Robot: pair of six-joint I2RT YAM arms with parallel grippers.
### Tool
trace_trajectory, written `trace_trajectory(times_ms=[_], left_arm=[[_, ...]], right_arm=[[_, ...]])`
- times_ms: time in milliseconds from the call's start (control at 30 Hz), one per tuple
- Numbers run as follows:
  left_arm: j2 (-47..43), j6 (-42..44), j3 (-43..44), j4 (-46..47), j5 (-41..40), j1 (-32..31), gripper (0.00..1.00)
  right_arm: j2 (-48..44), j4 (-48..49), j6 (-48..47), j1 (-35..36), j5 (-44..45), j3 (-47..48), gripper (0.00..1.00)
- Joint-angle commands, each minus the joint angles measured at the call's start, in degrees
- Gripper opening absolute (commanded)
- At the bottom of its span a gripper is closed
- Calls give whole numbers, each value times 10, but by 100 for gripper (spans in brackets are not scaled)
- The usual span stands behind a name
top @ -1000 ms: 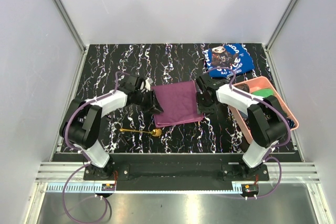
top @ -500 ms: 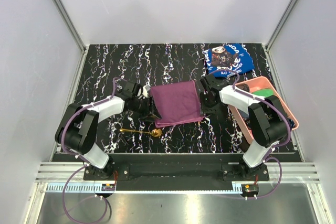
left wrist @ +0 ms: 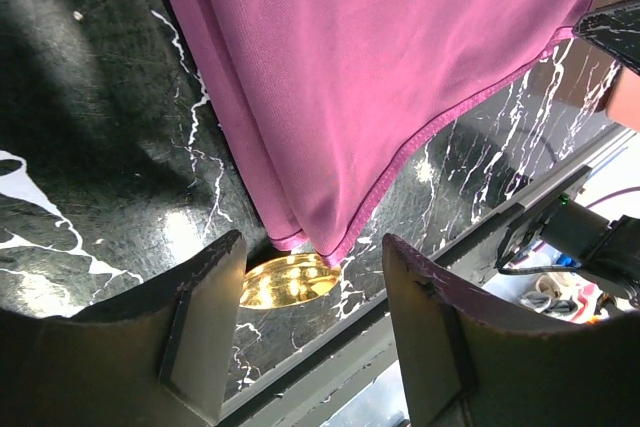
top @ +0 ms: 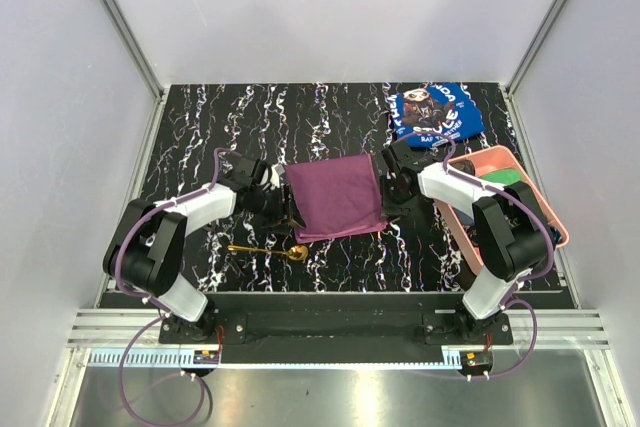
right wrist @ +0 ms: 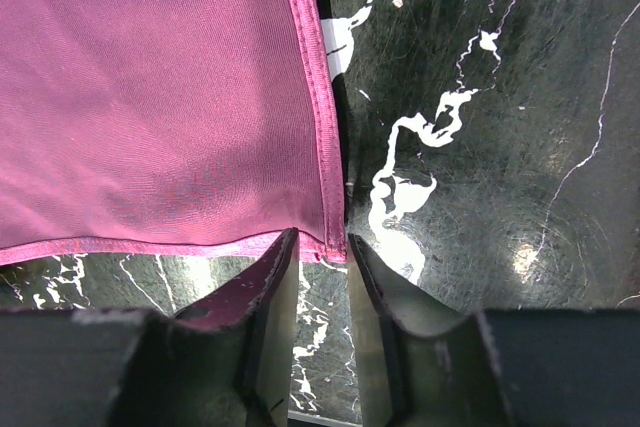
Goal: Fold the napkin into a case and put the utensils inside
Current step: Pick up the top corner of the square-folded napkin.
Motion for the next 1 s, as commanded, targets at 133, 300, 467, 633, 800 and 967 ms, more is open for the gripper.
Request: trace_trajectory(times_ms=[133,300,467,633,800,967], left_arm=[[-17,11,14,1,-7,-1,60],[-8,13,15,2,-5,-1,60],[4,14,17,1,-7,-2,62],[16,16,11,2,-10,-3,58],[15,16,6,4,-18,-4,50],[13,18,2,5,-25,-4,38]], right_arm=[[4,13,-8,-7,-15,-1,30],[-1,12,-7,-7,-14,-3,27],[2,12,-9,-8,-8,-9,29],[-3,10,-11,-8,-8,-10,29],[-5,6,-10,-8,-8,-4,22],[-12,-6,-12,-8,-6,10,10]])
